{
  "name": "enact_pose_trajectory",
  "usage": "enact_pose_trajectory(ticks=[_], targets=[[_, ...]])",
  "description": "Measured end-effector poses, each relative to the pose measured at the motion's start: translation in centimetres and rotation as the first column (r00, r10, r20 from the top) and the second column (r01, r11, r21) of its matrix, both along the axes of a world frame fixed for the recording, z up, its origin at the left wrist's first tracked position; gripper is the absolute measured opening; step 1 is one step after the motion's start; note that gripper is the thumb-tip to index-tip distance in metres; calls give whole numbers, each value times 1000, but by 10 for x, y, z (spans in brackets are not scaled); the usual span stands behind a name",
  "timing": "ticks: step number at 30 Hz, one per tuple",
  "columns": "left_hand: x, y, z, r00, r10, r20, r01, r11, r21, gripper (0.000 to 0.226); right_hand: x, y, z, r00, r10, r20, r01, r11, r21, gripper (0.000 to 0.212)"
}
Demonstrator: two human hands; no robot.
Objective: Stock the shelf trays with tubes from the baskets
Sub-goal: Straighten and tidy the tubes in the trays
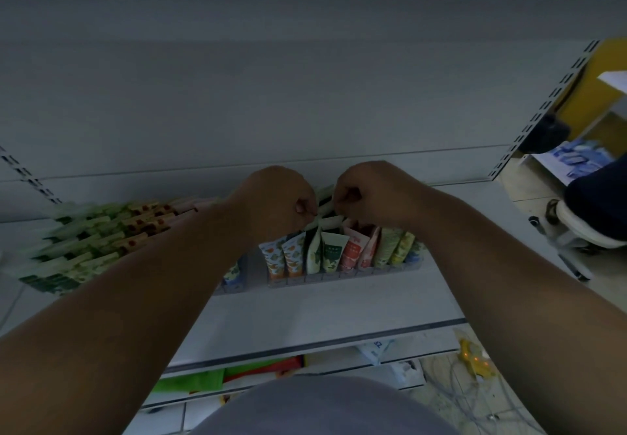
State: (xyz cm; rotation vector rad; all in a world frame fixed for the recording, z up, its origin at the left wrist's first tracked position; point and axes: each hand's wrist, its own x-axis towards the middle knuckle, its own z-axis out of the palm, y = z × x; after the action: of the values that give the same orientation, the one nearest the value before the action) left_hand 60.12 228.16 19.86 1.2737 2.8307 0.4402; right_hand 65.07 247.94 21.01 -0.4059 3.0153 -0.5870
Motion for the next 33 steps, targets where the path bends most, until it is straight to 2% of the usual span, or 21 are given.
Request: enact_pose_trajectory(ticks=[2,8,13,21,24,27,30,33], targets=[[0,2,1,1000,-7,-8,8,999,34,16,3,10,6,1000,-10,8,10,1000,-19,10],[2,19,1,1000,-24,11,23,998,59,15,5,21,-1,999,26,43,-29,998,60,10],[1,27,0,999,-33,15,33,999,27,14,2,17,-7,998,56,-10,-55,992,115,22],[4,29,-1,1000,-16,-10,17,998,53,12,0,22,-14,999,52,-14,-51,997,65,25],[8,32,2,1000,-11,-14,12,995,96,12,1,29,-11,998,56,-27,-56,998,21,19],[10,41,3,1000,3,8,-3,996,85,16,6,40,-5,998,55,1,-55,998,-19,8],[9,49,1,999,2,51,-4,999,32,22,8,46,-5,997,63,48,-64,998,22,20],[9,51,3,997,-22,74,21,1000,5,22,3,47,-8,996,75,53,-78,995,59,19]])
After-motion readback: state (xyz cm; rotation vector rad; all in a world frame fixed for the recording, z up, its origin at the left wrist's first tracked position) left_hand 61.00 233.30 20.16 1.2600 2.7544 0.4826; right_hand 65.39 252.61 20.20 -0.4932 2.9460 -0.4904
